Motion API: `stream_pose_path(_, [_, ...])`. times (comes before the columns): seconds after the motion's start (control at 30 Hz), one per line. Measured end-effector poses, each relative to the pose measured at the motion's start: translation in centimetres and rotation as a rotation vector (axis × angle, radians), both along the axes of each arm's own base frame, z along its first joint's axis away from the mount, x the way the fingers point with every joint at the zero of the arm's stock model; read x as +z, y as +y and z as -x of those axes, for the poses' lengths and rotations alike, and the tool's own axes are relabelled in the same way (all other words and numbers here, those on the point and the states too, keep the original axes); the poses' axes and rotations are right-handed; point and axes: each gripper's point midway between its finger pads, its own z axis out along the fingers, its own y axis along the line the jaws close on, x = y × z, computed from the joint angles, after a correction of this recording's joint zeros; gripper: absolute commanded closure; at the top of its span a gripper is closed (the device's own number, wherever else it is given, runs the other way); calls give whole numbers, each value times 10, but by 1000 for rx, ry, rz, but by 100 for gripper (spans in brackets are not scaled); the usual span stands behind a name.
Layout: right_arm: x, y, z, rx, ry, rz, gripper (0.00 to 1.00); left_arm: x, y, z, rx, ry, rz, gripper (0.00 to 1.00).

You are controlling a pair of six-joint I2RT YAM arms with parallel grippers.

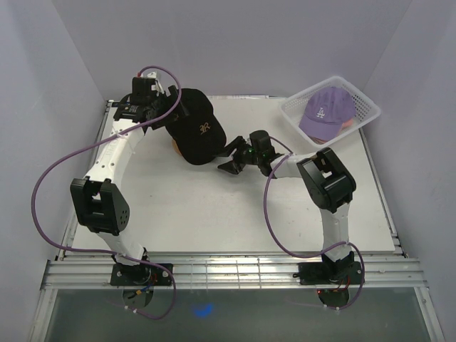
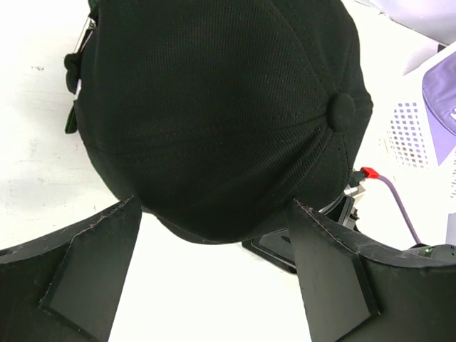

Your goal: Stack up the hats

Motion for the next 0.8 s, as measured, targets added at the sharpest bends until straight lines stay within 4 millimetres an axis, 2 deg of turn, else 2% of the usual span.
stream_pose_path(0.13, [-1, -3, 2, 5, 12, 15, 32, 7, 1, 0, -2, -9, -2, 7])
stream_pose_path(0.27, [9, -9, 5, 5, 11, 34, 30, 29, 3, -5, 2, -56, 2, 7])
stream_pose_path(0.4, [31, -19, 5, -1, -19, 50, 28, 58, 5, -10, 4, -118, 7, 7])
stream_pose_path(0.53, [61, -34, 5, -13, -73, 63, 27, 71, 6, -10, 5, -143, 6, 7])
stream_pose_path(0.7, [96, -63, -3, -46, -151, 85, 27, 79, 4, -4, -8, -147, 24, 7])
stream_pose_path(0.77, [110, -87, -20, -84, -175, 97, 28, 84, 0, 0, -22, -153, 45, 7])
stream_pose_path(0.8, [117, -105, -34, -120, -190, 106, 28, 88, -2, 3, -31, -159, 56, 7])
